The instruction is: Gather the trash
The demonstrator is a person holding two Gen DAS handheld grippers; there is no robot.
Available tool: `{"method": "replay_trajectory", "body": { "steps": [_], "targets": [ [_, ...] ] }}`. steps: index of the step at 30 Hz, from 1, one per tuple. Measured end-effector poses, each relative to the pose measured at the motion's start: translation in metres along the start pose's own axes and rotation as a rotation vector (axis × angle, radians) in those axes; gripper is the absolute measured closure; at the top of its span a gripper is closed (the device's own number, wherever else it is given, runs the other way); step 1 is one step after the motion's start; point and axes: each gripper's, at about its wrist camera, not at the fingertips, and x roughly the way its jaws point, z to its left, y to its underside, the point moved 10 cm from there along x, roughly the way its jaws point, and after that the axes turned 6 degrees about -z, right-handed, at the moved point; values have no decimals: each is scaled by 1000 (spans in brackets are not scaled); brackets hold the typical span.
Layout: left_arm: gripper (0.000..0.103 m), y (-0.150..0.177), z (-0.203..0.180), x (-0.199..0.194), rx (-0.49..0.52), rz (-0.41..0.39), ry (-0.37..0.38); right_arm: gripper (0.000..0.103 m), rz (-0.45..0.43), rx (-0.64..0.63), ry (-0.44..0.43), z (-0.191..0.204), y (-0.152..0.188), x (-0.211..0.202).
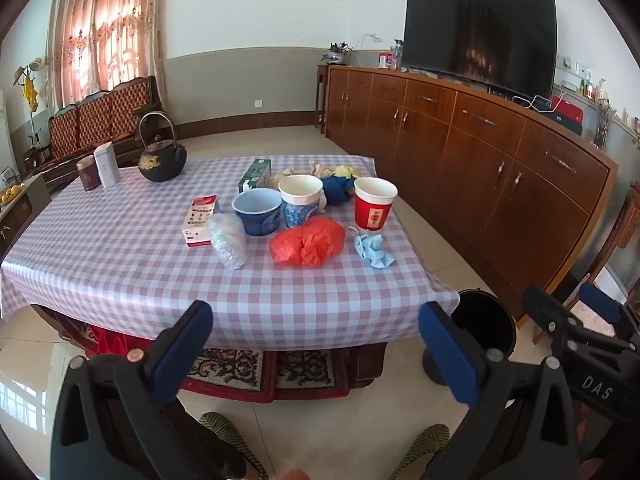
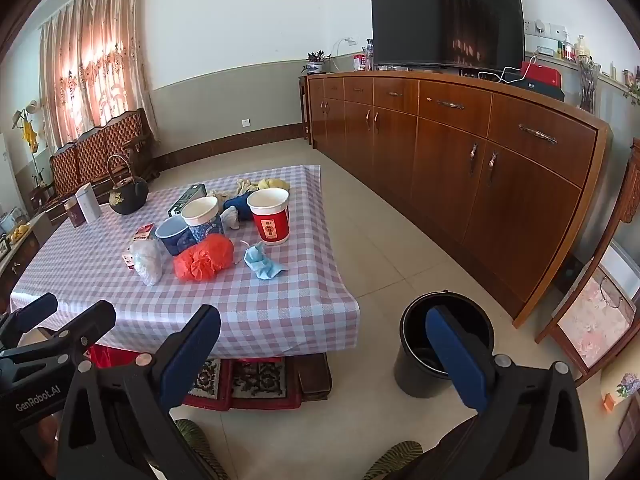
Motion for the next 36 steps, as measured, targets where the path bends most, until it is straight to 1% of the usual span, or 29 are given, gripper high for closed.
{"method": "replay_trajectory", "body": {
  "steps": [3, 4, 5, 8, 17, 36],
  "targets": [
    [0, -2, -1, -2, 22, -15, 0, 0, -4, 0, -4, 2, -1, 0],
    [0, -2, 1, -1, 8, -11, -1, 0, -6, -2, -4, 2, -1, -1],
    [0, -1, -1, -4, 18, -22, -12, 0, -9, -4, -3, 3, -2, -2],
    [0, -3, -4, -7, 21, -30, -13, 0, -2, -4, -2, 0, 1, 0],
    [0, -8, 3, -6, 13, -47, -18, 0, 7, -6, 2, -1, 1, 3],
    [0, -9, 5, -6, 11, -56, -18, 0, 1, -7, 4, 2, 1, 3]
  ]
}}
